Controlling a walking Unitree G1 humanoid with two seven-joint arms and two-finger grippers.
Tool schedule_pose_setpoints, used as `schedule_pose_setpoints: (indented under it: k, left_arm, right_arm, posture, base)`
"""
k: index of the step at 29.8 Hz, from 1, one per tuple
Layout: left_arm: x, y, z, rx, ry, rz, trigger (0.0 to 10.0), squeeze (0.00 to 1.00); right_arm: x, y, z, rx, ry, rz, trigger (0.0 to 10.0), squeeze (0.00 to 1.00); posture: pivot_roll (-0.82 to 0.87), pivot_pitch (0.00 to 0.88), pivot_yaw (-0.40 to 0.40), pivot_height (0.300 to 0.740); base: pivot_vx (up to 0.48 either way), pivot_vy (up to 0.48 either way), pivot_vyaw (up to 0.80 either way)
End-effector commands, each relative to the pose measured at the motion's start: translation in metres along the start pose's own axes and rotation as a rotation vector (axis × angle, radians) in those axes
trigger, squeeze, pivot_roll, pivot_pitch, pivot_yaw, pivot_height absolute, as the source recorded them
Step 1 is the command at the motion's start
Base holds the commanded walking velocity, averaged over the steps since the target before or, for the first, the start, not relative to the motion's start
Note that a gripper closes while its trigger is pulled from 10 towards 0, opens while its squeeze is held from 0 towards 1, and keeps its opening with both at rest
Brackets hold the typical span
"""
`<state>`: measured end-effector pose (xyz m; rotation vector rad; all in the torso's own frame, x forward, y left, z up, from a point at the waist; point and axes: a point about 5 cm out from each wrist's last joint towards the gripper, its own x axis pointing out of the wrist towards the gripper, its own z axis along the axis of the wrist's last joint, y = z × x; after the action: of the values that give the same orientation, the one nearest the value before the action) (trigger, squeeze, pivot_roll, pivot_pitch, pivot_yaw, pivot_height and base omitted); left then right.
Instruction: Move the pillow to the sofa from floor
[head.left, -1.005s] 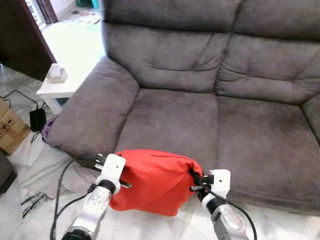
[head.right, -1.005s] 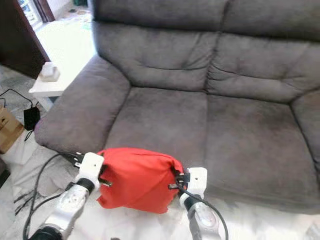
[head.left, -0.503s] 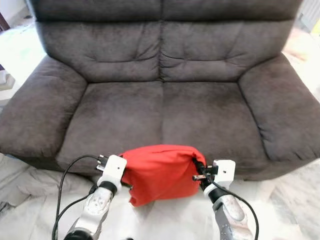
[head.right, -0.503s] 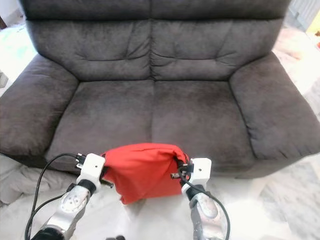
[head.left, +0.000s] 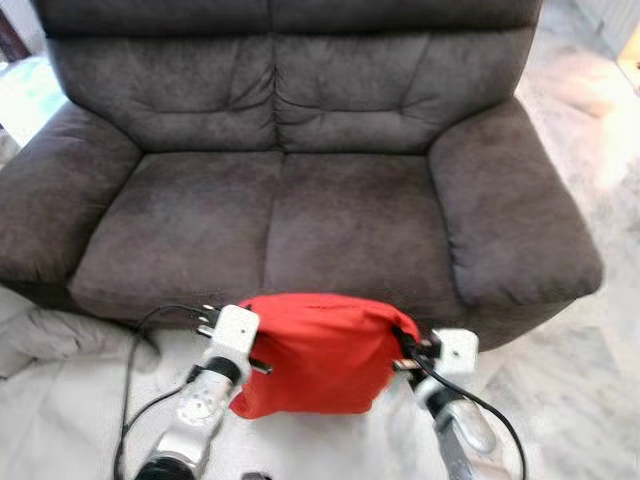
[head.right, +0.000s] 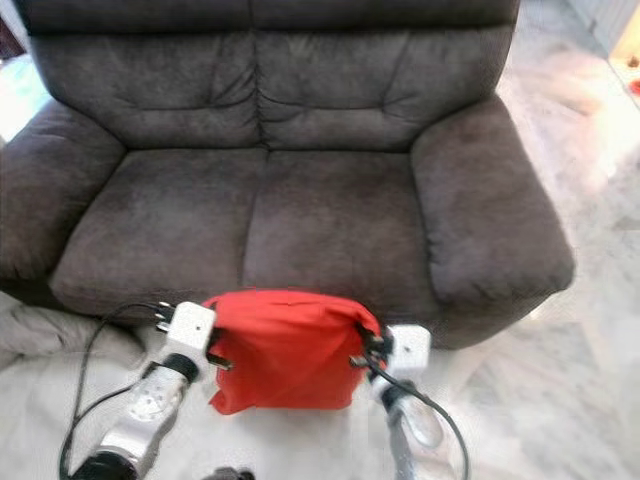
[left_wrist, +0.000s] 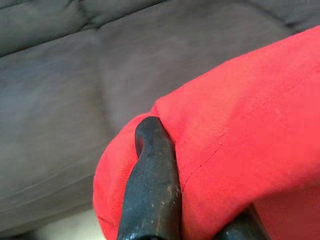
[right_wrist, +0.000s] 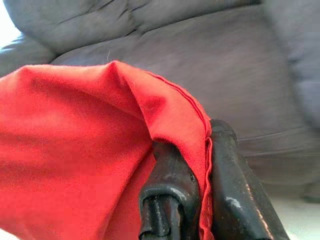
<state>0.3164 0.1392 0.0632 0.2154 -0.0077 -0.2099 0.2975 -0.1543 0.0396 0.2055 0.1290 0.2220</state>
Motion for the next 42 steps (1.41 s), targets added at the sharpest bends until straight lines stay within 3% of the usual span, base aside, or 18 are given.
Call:
schedule_pose_setpoints:
  k: [1, 10, 20, 42]
  left_arm:
    - [-0.001, 0.020, 0.006, 0.002, -0.037, 0.067, 10.0, 0.00]
    - [0.000, 0.026, 0.020, -0.010, -0.106, 0.080, 10.0, 0.00]
    - [-0.002, 0.025, 0.018, -0.009, -0.098, 0.069, 10.0, 0.00]
    - [0.002, 0.029, 0.029, -0.014, -0.128, 0.099, 10.0, 0.00]
  right_arm:
    - [0.000, -0.001, 0.006, 0.014, -0.048, -0.027, 10.0, 0.00]
    - [0.001, -0.005, 0.009, 0.010, -0.060, -0.039, 10.0, 0.00]
    - [0.002, -0.004, 0.008, 0.003, -0.054, -0.041, 10.0, 0.00]
    - [0.007, 0.002, 0.021, -0.016, -0.108, -0.019, 10.0, 0.00]
  posture:
    - [0.02, 0.216, 0.050, 0.740]
    - [0.02, 0.201, 0.053, 0.740]
    - [0.02, 0.186, 0.056, 0.740]
    - [0.02, 0.211, 0.050, 0.740]
  base:
    - [0.000, 0.000, 0.00]
    - [0.000, 0.000, 0.00]
    - [0.000, 0.000, 0.00]
    - [0.291, 0.000, 0.00]
